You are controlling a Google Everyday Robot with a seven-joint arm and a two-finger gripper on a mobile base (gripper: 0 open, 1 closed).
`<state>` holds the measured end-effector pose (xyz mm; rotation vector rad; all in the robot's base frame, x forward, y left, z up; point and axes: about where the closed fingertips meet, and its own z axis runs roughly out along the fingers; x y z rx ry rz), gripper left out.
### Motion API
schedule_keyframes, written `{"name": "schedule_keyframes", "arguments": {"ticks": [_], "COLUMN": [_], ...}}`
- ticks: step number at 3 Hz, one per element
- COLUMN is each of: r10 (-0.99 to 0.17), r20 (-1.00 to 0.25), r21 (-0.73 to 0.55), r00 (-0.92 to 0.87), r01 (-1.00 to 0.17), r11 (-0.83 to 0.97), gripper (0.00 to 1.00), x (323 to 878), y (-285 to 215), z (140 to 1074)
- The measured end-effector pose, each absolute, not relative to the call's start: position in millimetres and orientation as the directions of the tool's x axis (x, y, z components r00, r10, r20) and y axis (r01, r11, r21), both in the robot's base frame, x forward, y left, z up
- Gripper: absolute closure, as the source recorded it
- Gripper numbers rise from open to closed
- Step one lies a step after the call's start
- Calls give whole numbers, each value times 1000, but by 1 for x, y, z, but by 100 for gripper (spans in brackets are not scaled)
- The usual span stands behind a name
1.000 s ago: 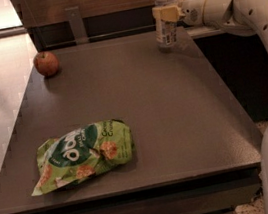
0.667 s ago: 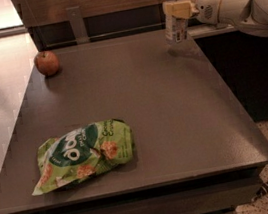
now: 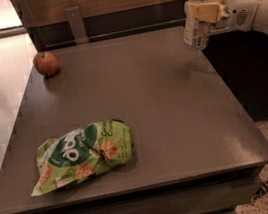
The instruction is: Move blue plastic bottle near green rice chip bag
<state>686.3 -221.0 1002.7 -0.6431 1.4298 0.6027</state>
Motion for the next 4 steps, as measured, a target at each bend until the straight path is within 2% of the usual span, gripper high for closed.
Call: {"name": "schedule_keyframes", "arguments": {"ticks": [2, 4], "r10": [-53, -65], "r20": [-998, -997], "r21": [-65, -77], "r00": [39, 47], "r01": [-722, -789], "r11": [689, 610], "gripper": [100, 100], "x": [610, 558], "y": [-203, -153], "z": [1003, 980]}}
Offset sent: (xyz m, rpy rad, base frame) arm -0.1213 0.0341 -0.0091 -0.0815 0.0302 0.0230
